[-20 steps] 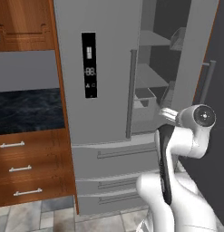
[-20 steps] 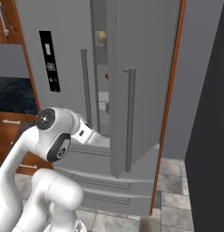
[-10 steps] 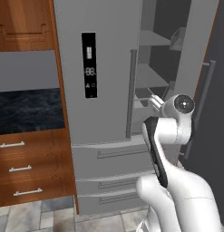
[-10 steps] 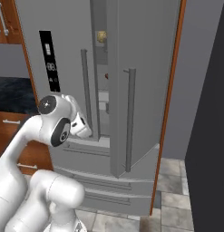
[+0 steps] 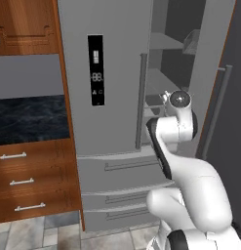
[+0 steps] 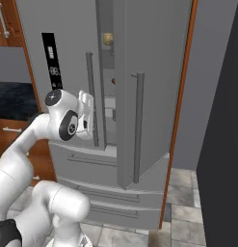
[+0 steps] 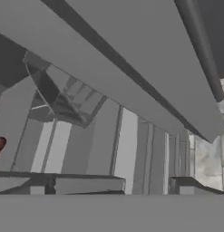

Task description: Retrieve the sausage and cheese from the fridge and place them on the cutting board on the counter.

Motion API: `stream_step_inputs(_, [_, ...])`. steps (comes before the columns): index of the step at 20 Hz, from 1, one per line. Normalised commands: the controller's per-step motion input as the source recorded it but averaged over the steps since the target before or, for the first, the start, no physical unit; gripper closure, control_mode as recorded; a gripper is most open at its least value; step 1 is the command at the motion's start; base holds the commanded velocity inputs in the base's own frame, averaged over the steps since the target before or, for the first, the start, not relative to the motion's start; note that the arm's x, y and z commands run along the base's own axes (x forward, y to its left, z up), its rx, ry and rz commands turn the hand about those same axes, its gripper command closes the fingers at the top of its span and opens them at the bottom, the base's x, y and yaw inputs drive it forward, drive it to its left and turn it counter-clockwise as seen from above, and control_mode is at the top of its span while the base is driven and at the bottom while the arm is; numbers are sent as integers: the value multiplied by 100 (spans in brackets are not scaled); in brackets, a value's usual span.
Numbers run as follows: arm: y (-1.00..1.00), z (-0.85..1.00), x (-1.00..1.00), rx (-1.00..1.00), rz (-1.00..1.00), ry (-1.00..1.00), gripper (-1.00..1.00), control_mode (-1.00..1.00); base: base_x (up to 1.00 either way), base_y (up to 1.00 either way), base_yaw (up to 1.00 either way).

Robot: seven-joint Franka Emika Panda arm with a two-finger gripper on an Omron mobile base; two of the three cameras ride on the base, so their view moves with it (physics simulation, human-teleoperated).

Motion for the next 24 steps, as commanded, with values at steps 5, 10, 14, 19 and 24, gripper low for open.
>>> stream_step_inputs(5, [-48, 0, 25, 20, -23, 0, -100, -100, 0, 0, 0])
stream_step_inputs(10, [-74, 4, -3, 17, -8, 0, -100, -100, 0, 0, 0])
stream_step_inputs(14, [-78, 8, -23, 14, -7, 0, -100, -100, 0, 0, 0])
stream_step_inputs(19, [-76, 9, -28, 9, -13, 0, -100, -100, 0, 0, 0])
stream_step_inputs(24, [-75, 8, -22, 2, -19, 0, -100, -100, 0, 0, 0])
